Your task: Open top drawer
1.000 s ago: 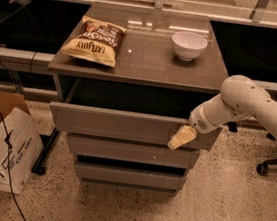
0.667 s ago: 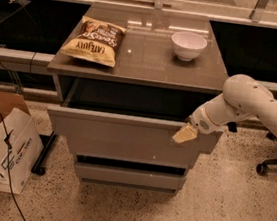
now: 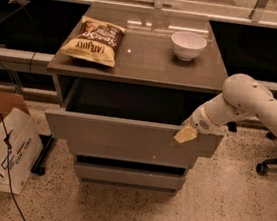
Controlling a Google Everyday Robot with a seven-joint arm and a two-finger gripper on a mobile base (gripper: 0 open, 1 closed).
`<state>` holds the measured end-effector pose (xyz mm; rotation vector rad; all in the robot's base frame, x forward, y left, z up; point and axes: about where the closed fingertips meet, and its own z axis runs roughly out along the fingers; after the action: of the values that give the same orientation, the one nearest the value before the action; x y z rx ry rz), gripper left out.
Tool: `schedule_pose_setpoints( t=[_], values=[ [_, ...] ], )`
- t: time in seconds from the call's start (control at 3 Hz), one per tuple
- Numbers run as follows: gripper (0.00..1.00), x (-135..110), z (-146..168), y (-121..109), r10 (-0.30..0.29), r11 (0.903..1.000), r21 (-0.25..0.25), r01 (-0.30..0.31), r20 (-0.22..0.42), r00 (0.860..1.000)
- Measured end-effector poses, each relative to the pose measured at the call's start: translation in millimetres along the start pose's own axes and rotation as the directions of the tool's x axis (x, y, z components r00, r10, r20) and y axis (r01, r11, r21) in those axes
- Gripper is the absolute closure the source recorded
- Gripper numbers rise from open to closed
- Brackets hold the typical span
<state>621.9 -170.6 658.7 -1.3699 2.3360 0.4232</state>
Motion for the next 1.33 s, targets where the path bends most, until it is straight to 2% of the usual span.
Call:
schedule_pose_setpoints(
  t=[0.33, 0.67, 1.0, 1.33],
  values=[
    [0.39, 0, 0, 0, 0.0, 1.0, 0.0, 0.0, 0.0, 1.0],
    [0.16, 0, 5, 5, -0.035, 0.999, -0.028, 0.033, -0.058, 0.998],
    [0.0, 13, 1, 27, -0.081, 0.9946, -0.076, 0.071, -0.141, 0.987],
    [0.0, 28, -8, 54, -0.111, 0.9902, -0.107, 0.091, -0.202, 0.973]
  ],
)
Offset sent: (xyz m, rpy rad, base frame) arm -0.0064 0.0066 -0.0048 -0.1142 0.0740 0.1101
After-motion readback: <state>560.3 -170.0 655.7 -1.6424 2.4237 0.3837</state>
